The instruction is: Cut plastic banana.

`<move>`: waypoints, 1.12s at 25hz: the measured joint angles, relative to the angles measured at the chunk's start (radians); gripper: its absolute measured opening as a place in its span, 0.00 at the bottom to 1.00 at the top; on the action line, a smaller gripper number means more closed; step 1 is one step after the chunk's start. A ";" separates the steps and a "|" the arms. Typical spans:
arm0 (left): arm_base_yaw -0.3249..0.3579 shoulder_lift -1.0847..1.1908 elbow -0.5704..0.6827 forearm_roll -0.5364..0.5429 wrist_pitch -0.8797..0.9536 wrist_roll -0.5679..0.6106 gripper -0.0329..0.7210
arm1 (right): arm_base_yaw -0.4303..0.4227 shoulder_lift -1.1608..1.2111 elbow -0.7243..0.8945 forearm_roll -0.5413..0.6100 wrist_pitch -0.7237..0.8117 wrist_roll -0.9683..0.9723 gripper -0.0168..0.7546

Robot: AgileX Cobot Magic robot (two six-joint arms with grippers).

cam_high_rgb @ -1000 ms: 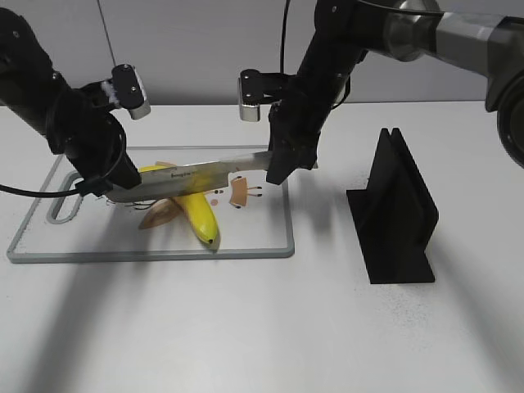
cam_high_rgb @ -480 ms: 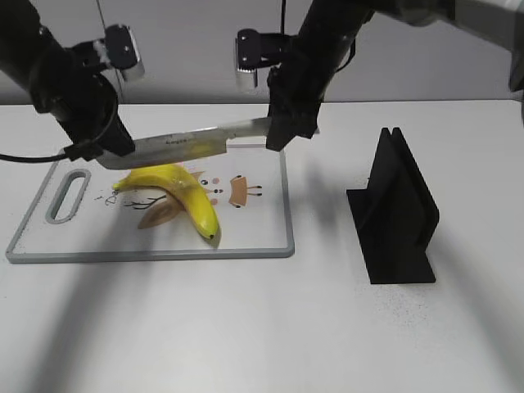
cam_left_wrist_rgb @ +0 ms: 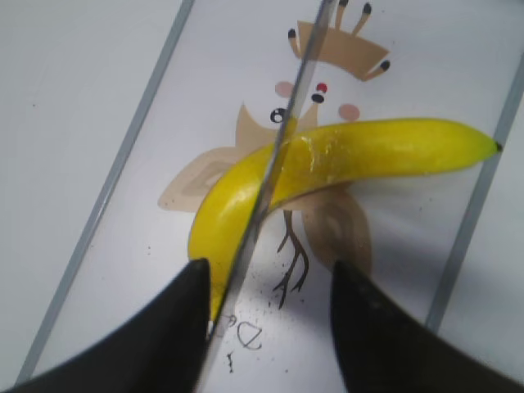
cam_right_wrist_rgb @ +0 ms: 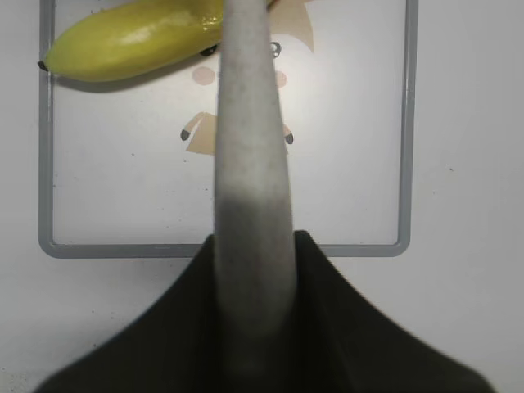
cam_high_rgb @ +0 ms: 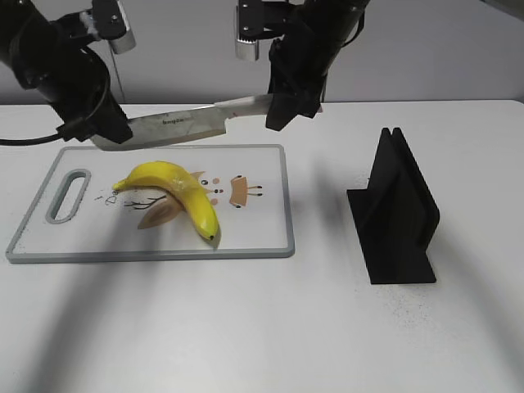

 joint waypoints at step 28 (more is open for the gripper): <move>0.212 -0.242 -0.085 0.096 -0.065 -0.780 0.83 | 0.000 -0.155 0.016 -0.077 -0.007 0.583 0.23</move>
